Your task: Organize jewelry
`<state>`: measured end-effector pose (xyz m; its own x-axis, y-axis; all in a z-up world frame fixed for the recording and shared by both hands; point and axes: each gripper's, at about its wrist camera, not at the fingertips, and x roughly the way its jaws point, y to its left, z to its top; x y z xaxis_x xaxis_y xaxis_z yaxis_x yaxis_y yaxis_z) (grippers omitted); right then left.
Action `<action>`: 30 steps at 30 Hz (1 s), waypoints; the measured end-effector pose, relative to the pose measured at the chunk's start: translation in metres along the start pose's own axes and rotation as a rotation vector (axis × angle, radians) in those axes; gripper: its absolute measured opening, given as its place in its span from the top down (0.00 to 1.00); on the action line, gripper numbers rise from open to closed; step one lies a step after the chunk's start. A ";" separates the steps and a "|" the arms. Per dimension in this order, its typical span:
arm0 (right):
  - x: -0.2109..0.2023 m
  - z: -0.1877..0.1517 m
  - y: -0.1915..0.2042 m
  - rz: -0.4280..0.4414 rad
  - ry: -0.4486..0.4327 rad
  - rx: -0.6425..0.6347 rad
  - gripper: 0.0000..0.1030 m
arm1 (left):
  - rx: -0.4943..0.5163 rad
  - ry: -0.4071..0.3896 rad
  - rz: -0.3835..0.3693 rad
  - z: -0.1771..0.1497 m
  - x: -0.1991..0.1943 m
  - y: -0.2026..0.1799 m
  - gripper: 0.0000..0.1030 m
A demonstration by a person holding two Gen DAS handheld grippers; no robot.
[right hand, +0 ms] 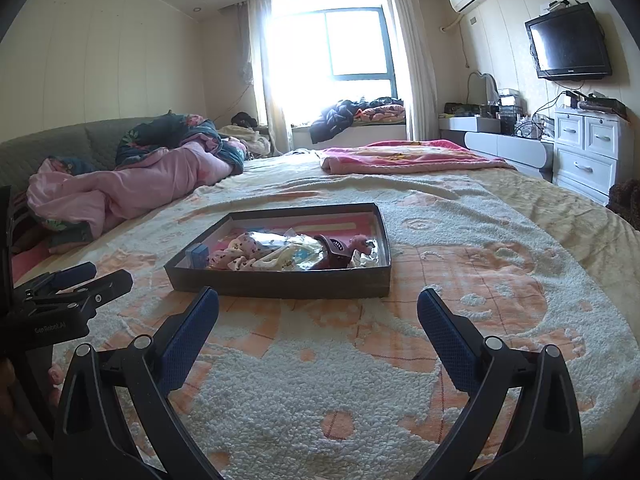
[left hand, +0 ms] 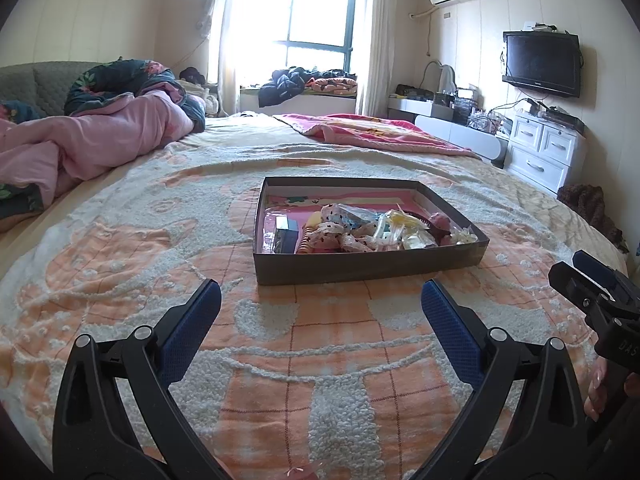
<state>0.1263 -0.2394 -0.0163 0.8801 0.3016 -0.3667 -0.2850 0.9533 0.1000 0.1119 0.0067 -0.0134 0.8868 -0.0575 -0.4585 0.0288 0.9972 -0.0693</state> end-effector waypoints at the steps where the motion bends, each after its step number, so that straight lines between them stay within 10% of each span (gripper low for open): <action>1: 0.000 0.000 0.000 0.000 0.000 -0.001 0.06 | 0.001 0.000 0.000 0.000 0.000 0.000 0.11; 30: 0.001 0.002 0.002 0.003 -0.003 -0.009 0.06 | -0.003 0.001 0.000 0.000 0.000 0.000 0.11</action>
<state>0.1274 -0.2371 -0.0149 0.8801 0.3049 -0.3639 -0.2915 0.9521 0.0928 0.1118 0.0069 -0.0130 0.8864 -0.0578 -0.4593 0.0276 0.9970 -0.0724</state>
